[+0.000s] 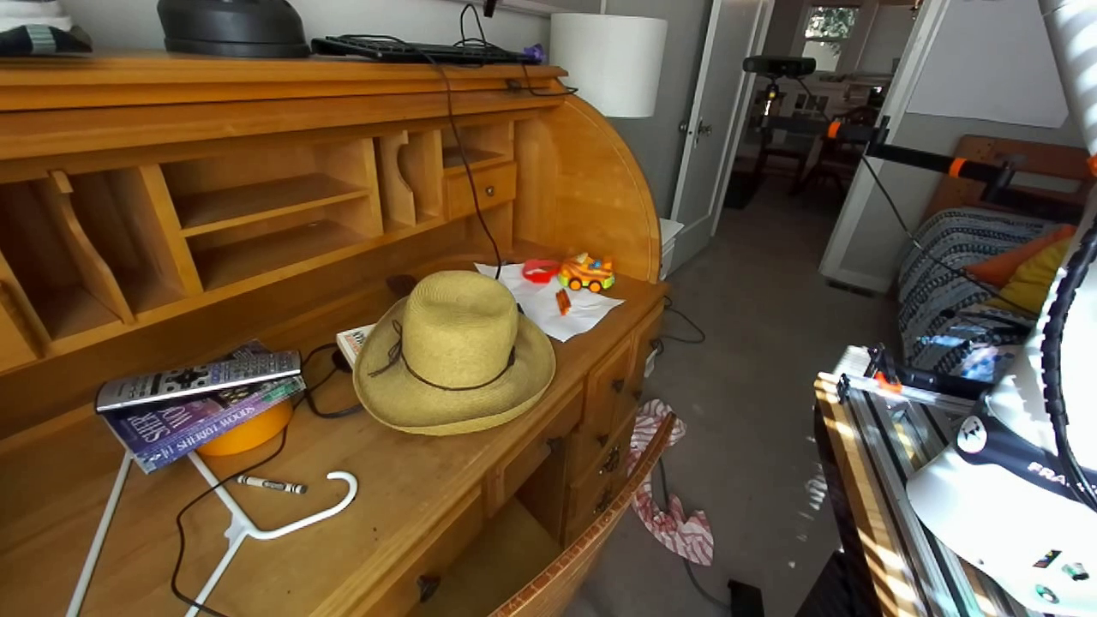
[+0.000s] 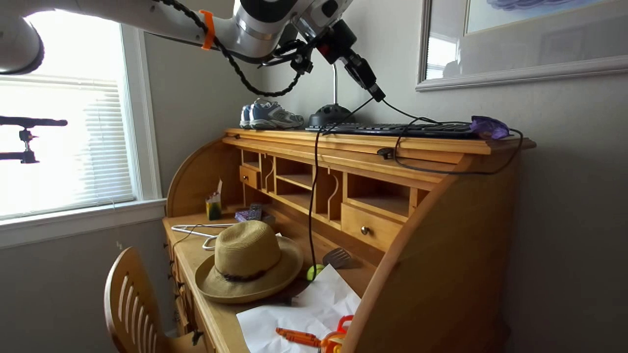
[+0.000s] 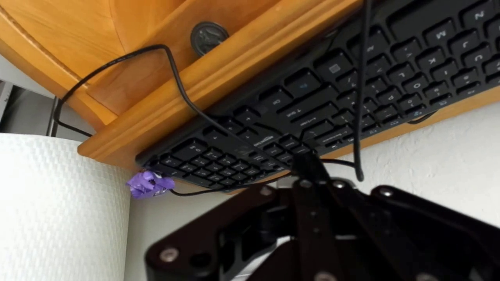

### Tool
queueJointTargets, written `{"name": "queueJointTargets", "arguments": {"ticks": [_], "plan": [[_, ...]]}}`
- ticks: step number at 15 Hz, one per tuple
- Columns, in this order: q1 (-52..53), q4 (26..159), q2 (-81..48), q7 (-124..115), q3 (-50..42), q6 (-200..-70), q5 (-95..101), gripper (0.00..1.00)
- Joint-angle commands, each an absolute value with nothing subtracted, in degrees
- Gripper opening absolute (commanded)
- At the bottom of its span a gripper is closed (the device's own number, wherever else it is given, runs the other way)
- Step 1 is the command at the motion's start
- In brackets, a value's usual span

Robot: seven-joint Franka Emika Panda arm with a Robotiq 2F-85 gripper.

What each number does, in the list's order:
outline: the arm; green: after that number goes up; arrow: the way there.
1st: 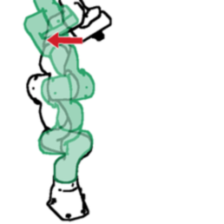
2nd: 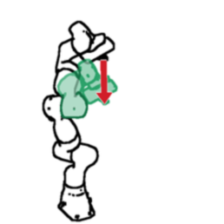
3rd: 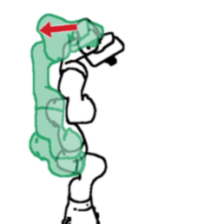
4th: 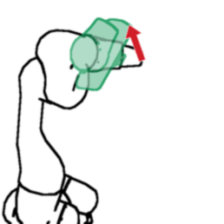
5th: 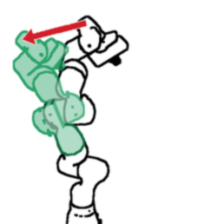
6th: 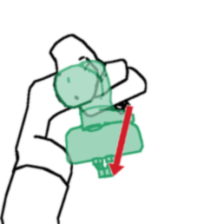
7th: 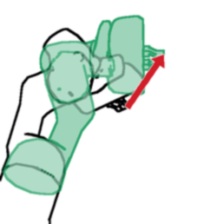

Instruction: Press one key on the keyboard.

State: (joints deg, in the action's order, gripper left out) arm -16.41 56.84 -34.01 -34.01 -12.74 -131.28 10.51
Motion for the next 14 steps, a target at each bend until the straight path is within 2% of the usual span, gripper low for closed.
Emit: {"name": "queueJointTargets", "arguments": {"ticks": [1,14], "plan": [[-18.5,52.8,-37.5,-32.7,-11.3,-132.9,7.6,0.0],[-18.6,52.1,-39.4,-32.7,-11.4,-134.3,8.2,0.0]]}}
